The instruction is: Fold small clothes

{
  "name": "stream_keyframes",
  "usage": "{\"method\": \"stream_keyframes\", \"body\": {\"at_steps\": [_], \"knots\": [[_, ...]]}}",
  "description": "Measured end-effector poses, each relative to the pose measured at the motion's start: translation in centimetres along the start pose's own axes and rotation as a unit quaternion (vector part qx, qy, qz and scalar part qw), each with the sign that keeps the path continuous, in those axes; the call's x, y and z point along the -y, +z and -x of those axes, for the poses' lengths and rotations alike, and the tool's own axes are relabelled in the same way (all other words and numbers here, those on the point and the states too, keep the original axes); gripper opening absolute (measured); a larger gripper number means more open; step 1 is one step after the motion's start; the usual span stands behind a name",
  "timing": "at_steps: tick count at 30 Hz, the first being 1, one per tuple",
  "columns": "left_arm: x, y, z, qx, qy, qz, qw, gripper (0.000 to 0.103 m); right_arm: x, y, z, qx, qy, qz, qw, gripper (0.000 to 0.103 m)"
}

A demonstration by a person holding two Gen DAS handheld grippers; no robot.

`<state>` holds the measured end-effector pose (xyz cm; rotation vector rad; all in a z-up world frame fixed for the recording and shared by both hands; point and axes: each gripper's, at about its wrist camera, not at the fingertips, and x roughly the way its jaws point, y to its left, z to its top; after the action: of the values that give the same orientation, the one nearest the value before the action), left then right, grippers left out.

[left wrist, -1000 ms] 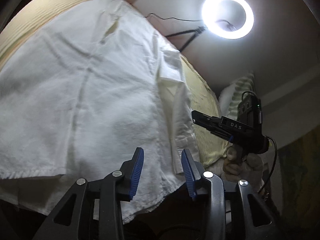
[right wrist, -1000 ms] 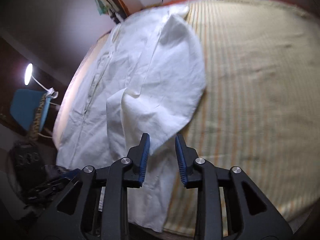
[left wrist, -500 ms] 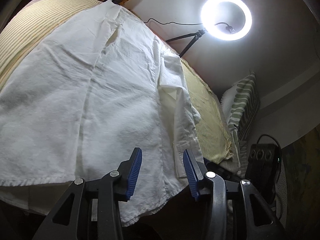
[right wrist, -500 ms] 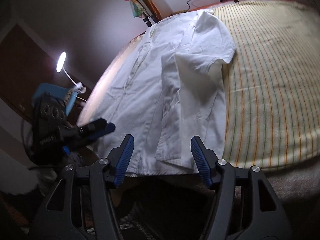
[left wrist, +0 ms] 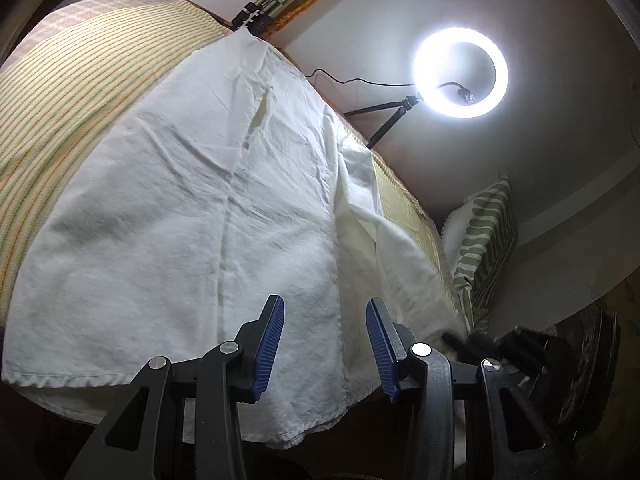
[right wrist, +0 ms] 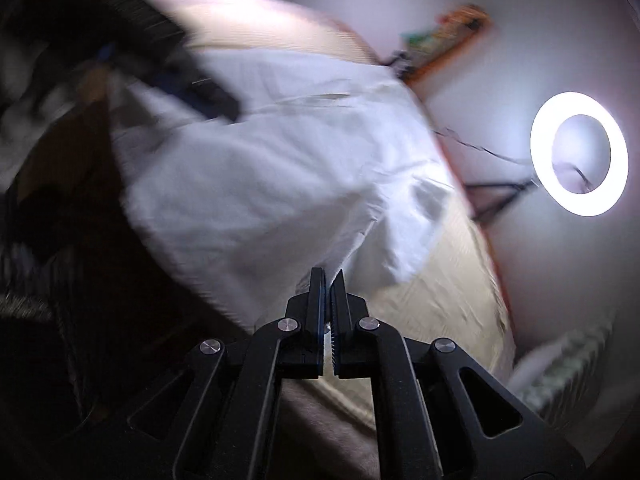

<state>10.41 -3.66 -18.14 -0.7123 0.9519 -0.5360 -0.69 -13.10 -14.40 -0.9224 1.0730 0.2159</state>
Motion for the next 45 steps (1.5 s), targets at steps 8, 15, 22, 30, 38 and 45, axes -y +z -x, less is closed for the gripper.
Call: {"method": "stream_keyframes", "body": {"at_steps": [8,15,22,30,38,45], "knots": [[-1.2,1.3,0.7,0.013,0.019,0.001,0.9997,0.042,-0.1,1.4,-4.3,0.023,0.185,-0.09,0.978,0.009],[0.5,1.5,-0.8,0.0,0.002,-0.02,0.9998,0.043,9.4,-5.1,-2.5,0.112,0.315,-0.31,0.89,0.044],[7.3,0.8,-6.7,-0.066,-0.024,-0.105,0.992,0.043,15.3,-9.0,-8.5,0.105,0.303,-0.468,0.824,0.031],[7.7,1.6,-11.9,-0.068,0.094,-0.156,0.9809,0.04,15.1,-8.9,-14.0,0.033,0.255,-0.464,0.848,0.015],[5.5,2.0,-8.4,0.012,0.17,-0.163,0.9718,0.039,14.4,-8.4,-13.5,0.015,0.225,-0.426,0.876,0.013],[7.0,2.4,-8.2,-0.005,0.046,-0.122,0.9914,0.04,14.7,-8.9,-13.8,0.015,0.238,-0.442,0.865,0.014]]}}
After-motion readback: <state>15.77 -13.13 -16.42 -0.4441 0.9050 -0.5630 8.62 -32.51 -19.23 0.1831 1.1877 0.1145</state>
